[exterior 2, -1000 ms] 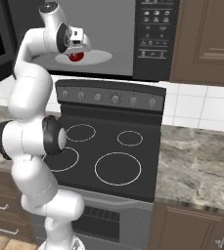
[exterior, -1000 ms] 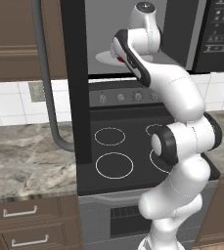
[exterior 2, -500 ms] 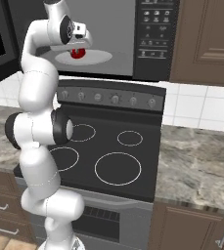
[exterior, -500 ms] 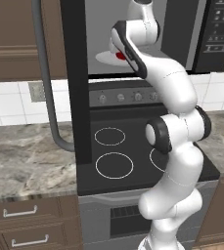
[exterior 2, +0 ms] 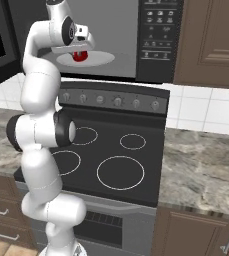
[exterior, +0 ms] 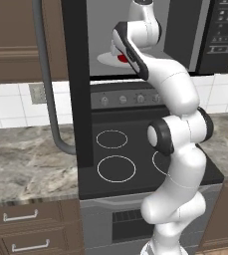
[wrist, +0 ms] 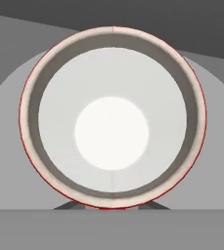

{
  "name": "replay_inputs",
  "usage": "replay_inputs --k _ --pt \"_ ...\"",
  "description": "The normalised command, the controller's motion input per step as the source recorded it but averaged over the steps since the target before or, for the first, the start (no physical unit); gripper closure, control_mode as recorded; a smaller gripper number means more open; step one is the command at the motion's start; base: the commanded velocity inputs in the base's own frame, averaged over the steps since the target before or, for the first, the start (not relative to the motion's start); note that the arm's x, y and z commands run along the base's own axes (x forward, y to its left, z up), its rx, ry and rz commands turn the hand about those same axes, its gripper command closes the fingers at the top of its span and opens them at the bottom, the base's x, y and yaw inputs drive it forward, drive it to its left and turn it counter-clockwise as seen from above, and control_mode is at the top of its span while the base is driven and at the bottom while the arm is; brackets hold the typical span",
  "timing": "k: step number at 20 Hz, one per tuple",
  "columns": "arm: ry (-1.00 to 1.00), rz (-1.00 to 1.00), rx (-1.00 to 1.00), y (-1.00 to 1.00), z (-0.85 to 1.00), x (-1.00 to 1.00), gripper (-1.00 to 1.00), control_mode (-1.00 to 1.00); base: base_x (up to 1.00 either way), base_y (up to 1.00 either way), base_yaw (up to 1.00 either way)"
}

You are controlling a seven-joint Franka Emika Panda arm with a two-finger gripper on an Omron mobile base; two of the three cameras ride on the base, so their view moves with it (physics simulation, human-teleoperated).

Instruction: Pick the mug from the counter and place it inside the microwave. Then close the microwave.

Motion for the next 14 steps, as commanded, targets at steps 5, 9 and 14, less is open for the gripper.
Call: replay_inputs --k 5,9,14 --pt "0.0 0.0 0.0 0.0 0.0 0.0 1.0 -1.0 0.0 0.0 0.0" --pt "0.0 0.0 0.0 0.0 0.0 0.0 1.0 -1.0 0.0 0.0 0.0" --pt "0.0 0.0 0.0 0.0 0.0 0.0 -1.0 -1.0 0.0 0.0 0.0"
